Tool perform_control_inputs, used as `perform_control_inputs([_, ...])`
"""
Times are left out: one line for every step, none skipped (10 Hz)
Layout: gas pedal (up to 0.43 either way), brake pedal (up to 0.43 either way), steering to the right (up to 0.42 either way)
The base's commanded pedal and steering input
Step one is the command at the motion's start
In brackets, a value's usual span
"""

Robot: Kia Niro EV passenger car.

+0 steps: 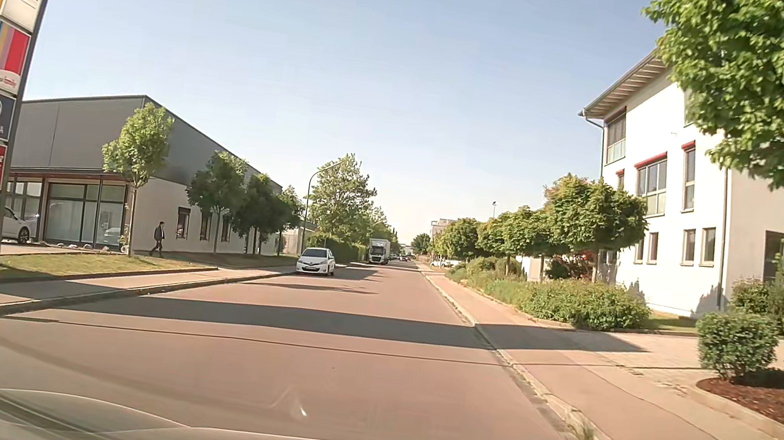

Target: Follow the waypoints while adhering to traffic rules and regulations

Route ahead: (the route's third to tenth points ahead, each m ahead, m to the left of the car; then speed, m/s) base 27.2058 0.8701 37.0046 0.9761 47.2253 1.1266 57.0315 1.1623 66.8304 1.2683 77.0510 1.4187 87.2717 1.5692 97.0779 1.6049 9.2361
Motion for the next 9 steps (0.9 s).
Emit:
perform_control_inputs([0.138, 0.000, -0.007])
perform_control_inputs([0.138, 0.000, -0.008])
perform_control_inputs([0.130, 0.000, -0.008])
perform_control_inputs([0.130, 0.000, -0.008])
perform_control_inputs([0.098, 0.000, -0.007])
perform_control_inputs([0.028, 0.000, -0.006])
perform_control_inputs([0.000, 0.000, -0.005])
perform_control_inputs([0.000, 0.000, -0.004])
perform_control_inputs([0.000, 0.000, -0.003])
